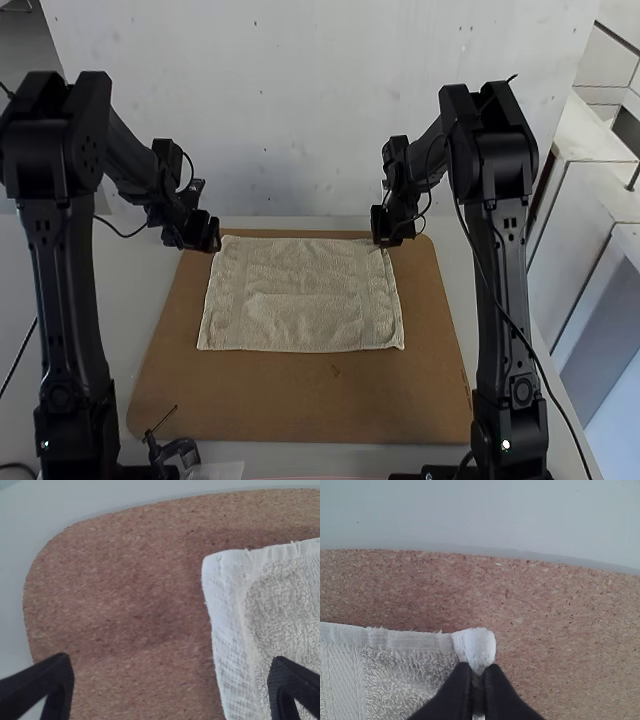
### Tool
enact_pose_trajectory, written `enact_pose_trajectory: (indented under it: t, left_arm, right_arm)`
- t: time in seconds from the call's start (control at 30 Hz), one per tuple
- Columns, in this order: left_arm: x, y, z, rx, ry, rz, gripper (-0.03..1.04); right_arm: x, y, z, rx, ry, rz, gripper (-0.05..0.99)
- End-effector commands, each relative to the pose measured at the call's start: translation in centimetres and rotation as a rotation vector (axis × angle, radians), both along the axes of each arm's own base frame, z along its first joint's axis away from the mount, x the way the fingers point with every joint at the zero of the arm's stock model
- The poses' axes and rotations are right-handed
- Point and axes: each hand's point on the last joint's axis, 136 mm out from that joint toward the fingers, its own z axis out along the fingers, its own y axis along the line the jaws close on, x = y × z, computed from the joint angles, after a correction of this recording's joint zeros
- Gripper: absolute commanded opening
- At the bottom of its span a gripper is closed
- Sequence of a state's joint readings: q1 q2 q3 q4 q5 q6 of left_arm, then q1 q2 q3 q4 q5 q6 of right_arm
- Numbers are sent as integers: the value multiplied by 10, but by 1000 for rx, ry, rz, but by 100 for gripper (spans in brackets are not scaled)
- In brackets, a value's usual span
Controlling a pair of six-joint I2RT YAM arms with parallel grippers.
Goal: Fold the towel.
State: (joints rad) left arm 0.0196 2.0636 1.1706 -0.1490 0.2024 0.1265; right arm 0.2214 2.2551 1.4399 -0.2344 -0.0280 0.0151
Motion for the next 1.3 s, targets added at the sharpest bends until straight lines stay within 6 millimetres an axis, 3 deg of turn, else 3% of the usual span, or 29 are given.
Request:
enact_pose_trajectory:
  t: [0.0, 0.23, 0.47, 0.9, 1.0, 1.27]
  left_arm:
    - [4, -17, 18, -21, -39, -28, 85]
    - [12, -44, 20, -32, -52, -65, 85]
    - [22, -49, 13, -34, -47, -50, 80]
    - [21, -27, -12, 9, -1, -6, 80]
    - [23, -22, -11, 10, -6, 5, 72]
    - [24, -20, -16, 8, 0, 18, 63]
  right_arm:
    - [-10, 4, -9, -2, 21, 4, 2]
    - [-10, 5, -3, 5, -4, 7, 2]
    - [-12, 3, 3, 13, -24, 7, 2]
    - [-16, 6, 6, 20, -35, 18, 2]
    - [-17, 8, 7, 24, -39, 23, 2]
    - [-18, 7, 7, 26, -45, 21, 2]
